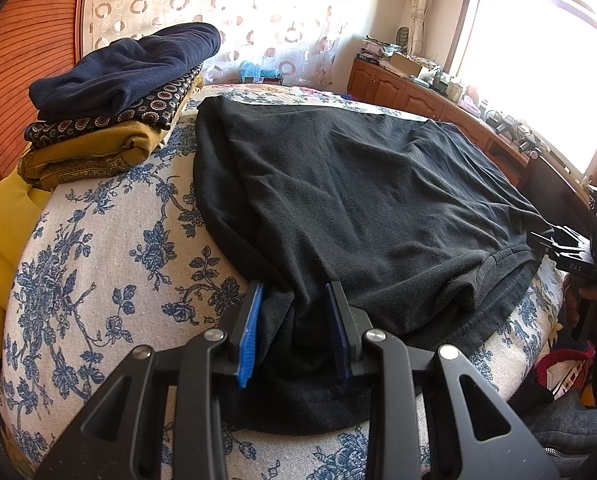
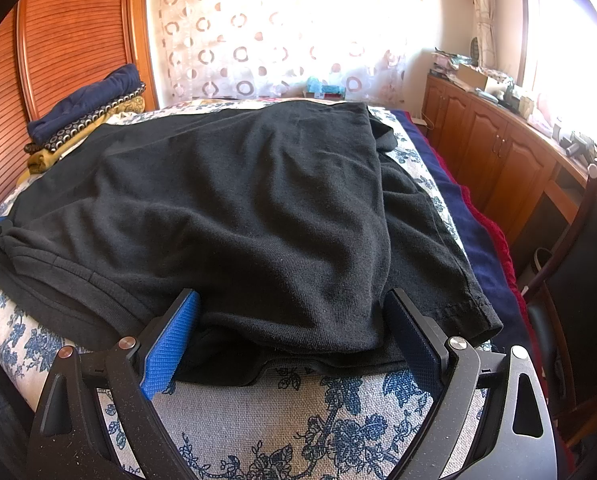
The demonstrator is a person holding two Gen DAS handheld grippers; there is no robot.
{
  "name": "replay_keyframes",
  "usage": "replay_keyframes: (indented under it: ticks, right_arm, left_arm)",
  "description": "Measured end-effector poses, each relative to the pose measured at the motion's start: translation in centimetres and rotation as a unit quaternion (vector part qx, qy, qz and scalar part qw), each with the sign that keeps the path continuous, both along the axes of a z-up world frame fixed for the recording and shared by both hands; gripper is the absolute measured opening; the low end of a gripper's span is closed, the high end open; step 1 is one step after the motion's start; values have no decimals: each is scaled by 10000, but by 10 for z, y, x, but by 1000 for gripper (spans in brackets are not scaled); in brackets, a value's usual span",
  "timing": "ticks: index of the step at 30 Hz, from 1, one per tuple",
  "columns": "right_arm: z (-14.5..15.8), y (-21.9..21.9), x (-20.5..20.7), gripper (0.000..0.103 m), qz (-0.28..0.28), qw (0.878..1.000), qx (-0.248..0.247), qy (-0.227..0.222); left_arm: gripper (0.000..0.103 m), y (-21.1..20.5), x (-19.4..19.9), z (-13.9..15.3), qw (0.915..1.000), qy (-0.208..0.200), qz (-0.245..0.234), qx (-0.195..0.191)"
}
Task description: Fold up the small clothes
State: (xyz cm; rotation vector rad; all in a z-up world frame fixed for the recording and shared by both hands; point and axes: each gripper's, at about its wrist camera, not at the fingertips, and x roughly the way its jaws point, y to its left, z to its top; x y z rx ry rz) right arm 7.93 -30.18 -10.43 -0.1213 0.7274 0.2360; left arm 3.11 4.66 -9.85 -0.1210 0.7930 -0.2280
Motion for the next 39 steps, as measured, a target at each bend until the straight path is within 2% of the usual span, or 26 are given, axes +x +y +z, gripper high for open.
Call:
replay_keyframes:
  ticks: [1,2,4,10,18,24,31,33,36,37,39]
  right_arm:
    - [0,0,0,94,0,10000,0,0]
    - [0,0,0,94,-2,10000,0,-4]
    - [0,0,0,94,0,10000,-8,-11]
    - [6,-3,-1,93,61,9999,76,90]
    - [37,-29,-18,93,-57,9985,481,-248]
    - [54,-46,-30,90,-132,9968,626,-475]
    - [59,-65,-38,90,-283,9954,713,-578]
    - [58,-71,-40,90,-327,9950,744,-581]
    - [55,-77,-41,90,-374,9947,795,-525]
    - [54,-78,-40,90,-378,9948,802,-504]
    - [51,-79,-38,90,-385,9952,777,-461]
  left_arm:
    - [25,-1,0,0,10000,-2,-20,46]
    - [10,-3,0,0,10000,-3,-36,66]
    - [7,-5,1,4,9999,-39,-115,-41]
    - [5,-38,11,41,9970,-485,-601,-64]
    - [5,-103,47,102,9853,-945,-1423,-93]
    - [5,-167,72,135,9723,-1053,-2087,-71]
    - [5,-241,87,152,9586,-979,-2675,-22]
    - [6,-255,93,151,9572,-836,-2768,-88]
    - [21,-265,96,146,9524,-748,-2956,-7]
    - [31,-264,96,146,9523,-760,-2956,11]
    - [37,-256,96,145,9549,-752,-2870,72]
